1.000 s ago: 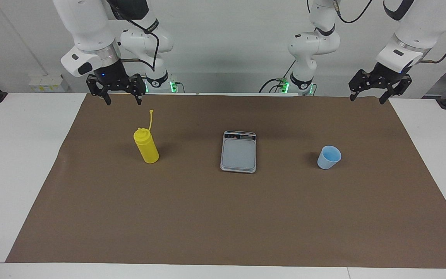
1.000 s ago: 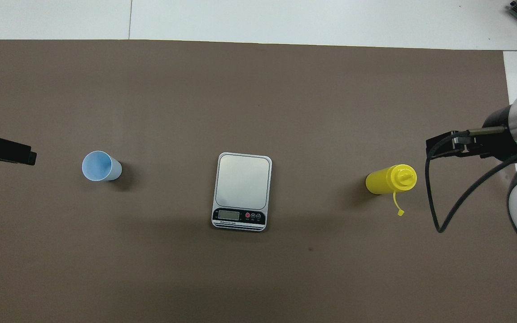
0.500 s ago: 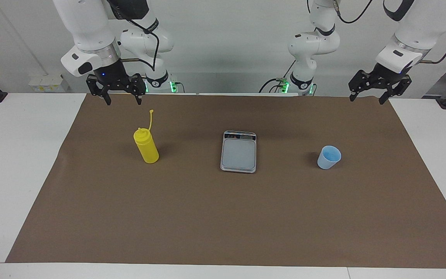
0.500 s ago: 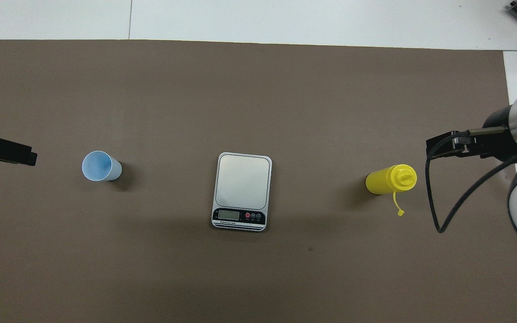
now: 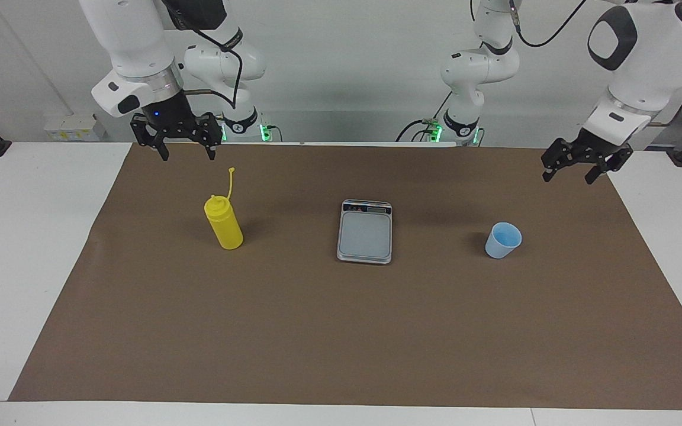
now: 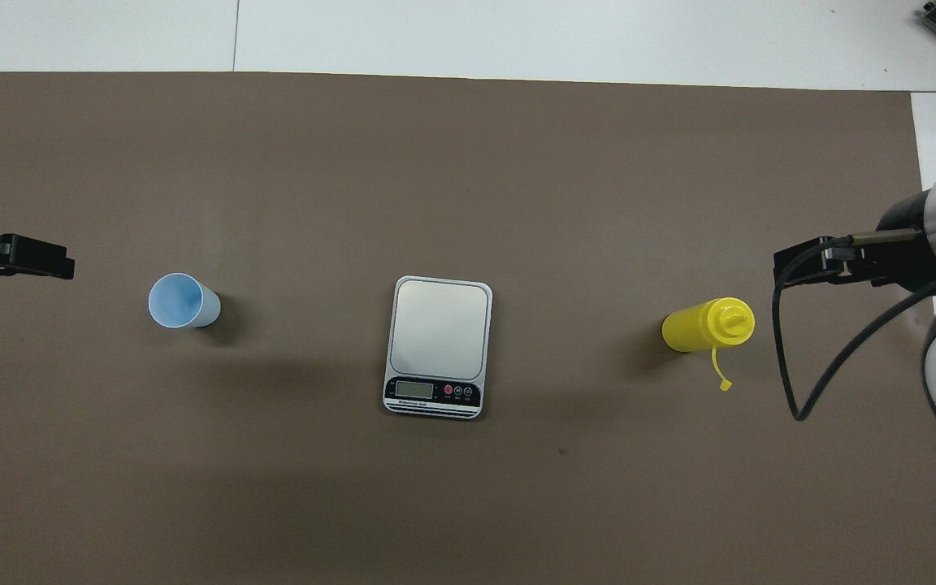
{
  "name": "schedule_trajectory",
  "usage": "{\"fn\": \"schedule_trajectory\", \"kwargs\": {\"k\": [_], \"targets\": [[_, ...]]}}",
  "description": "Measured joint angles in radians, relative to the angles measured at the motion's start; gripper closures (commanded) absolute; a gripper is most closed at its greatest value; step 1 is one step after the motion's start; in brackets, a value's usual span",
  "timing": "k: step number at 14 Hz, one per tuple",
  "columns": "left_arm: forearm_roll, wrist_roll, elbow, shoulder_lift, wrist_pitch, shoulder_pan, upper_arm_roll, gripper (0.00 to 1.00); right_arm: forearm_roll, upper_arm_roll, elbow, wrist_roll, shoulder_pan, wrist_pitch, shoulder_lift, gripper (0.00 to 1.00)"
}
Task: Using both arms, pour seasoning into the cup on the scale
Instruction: 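Reach the left gripper to the light-blue cup and grasp it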
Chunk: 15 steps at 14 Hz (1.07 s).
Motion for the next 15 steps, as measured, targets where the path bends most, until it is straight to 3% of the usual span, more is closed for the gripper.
{"fn": "schedule_trajectory", "kwargs": {"k": [7, 15], "targets": [[-0.003, -0.196, -0.236, 0.072, 0.322, 0.003, -0.017, 0.0, 0.0, 0.0, 0.0, 0.0, 0.0, 0.0, 0.0, 0.0], [-0.016, -0.29, -0.408, 0.08, 0.528, -0.029, -0.022, 0.0, 0.0, 0.0, 0.0, 0.0, 0.0, 0.0, 0.0, 0.0]]}}
